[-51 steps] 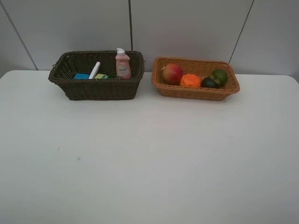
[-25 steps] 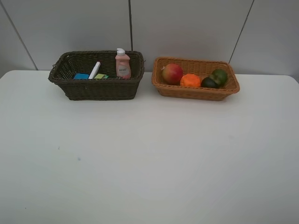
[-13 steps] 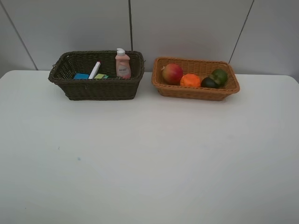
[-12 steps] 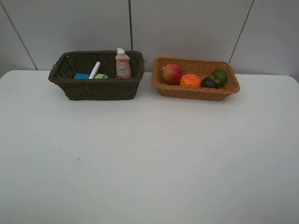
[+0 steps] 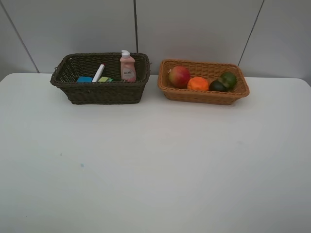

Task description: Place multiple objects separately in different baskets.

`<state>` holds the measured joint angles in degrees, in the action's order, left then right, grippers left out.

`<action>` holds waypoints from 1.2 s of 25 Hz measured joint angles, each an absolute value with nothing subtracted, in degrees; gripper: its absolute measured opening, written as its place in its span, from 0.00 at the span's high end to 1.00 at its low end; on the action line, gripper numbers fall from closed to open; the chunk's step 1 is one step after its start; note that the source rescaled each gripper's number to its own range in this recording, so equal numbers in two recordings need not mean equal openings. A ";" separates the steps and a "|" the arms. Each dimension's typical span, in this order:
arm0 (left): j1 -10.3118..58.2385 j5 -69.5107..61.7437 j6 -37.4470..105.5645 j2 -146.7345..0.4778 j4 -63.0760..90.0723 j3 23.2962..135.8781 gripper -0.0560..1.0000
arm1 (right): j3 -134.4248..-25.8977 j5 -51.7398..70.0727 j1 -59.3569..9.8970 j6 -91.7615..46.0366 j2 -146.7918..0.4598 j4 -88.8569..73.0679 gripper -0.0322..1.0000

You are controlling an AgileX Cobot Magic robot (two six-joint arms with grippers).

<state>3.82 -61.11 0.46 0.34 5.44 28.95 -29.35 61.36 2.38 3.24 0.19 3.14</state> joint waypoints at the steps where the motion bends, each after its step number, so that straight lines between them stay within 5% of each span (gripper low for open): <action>1: 3.82 -61.11 0.46 0.34 5.44 28.95 0.08 | -29.35 61.36 2.38 3.24 0.19 3.14 0.00; 30: 3.82 -61.11 0.46 0.34 5.44 28.95 0.08 | -29.22 61.36 2.38 3.24 0.19 3.14 0.00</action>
<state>3.82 -61.11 0.46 0.34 5.44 28.95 -29.22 61.36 2.38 3.24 0.19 3.14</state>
